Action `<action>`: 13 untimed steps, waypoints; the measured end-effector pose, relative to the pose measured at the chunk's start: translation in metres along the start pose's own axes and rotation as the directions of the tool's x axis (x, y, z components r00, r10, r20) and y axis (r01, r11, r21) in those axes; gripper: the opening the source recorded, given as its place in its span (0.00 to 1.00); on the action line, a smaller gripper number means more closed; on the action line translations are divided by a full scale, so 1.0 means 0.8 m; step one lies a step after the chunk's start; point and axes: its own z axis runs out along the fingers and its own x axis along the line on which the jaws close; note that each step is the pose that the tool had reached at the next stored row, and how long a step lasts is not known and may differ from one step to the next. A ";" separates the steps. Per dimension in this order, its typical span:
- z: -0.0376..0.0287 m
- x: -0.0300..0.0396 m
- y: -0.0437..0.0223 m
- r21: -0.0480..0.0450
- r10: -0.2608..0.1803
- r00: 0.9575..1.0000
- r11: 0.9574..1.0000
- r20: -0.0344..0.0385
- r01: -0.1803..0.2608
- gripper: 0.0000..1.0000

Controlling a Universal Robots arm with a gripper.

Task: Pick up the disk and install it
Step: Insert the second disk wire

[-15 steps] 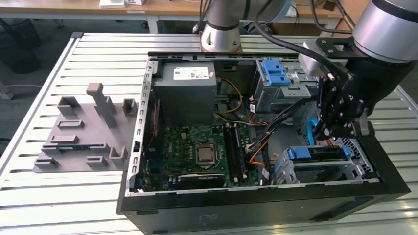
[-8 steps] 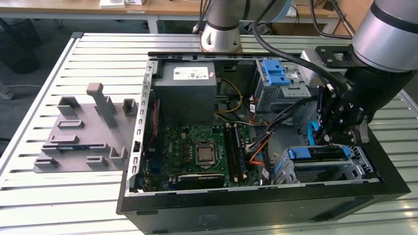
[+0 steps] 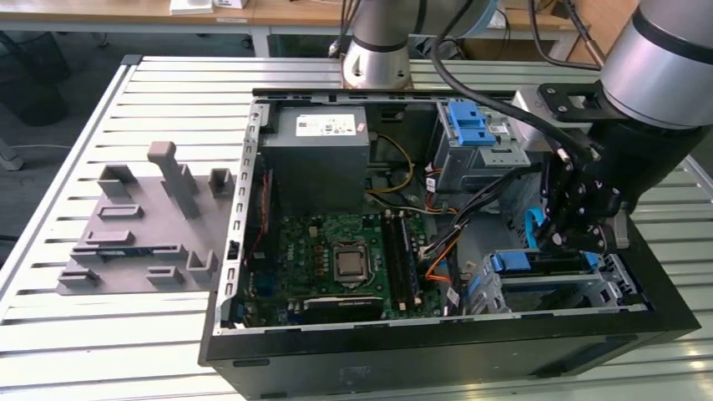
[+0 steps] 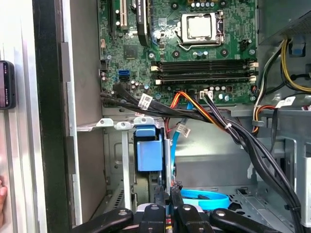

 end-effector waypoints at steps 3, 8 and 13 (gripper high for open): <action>0.0014 0.0028 -0.0002 0.000 0.000 1.000 1.000 0.003 0.000 0.16; 0.0020 0.0057 -0.0003 0.000 0.000 1.000 1.000 0.004 0.000 0.16; 0.0036 0.0068 -0.0004 0.000 0.000 1.000 1.000 0.005 0.000 0.16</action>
